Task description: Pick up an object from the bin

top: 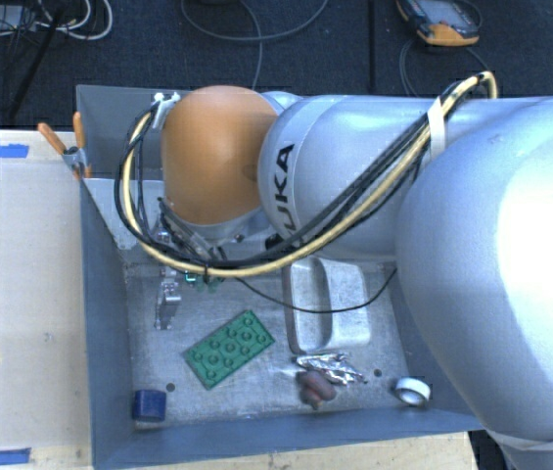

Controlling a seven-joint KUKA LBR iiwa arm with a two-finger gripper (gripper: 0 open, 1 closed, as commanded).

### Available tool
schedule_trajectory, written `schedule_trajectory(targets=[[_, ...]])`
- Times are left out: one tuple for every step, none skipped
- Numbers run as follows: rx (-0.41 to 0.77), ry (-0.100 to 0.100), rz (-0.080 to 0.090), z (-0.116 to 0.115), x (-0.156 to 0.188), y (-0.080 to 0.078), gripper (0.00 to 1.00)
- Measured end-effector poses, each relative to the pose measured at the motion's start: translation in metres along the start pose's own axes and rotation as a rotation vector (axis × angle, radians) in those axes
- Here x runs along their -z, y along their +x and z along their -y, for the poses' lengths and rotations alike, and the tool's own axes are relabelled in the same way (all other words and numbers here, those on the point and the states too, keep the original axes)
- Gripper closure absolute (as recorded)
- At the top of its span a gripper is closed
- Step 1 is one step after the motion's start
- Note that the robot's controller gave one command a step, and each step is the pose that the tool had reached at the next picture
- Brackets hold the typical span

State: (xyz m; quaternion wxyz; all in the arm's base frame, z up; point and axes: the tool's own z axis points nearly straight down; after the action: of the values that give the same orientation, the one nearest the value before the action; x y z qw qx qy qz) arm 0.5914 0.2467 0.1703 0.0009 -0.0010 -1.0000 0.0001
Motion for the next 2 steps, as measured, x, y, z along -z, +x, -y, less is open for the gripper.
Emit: schedule_trajectory(targets=[[0.172, -0.008, 0.009, 0.079, -0.097, 0.033, 0.0], [0.313, 0.002, 0.002, 0.144, -0.07, 0.033, 0.0]])
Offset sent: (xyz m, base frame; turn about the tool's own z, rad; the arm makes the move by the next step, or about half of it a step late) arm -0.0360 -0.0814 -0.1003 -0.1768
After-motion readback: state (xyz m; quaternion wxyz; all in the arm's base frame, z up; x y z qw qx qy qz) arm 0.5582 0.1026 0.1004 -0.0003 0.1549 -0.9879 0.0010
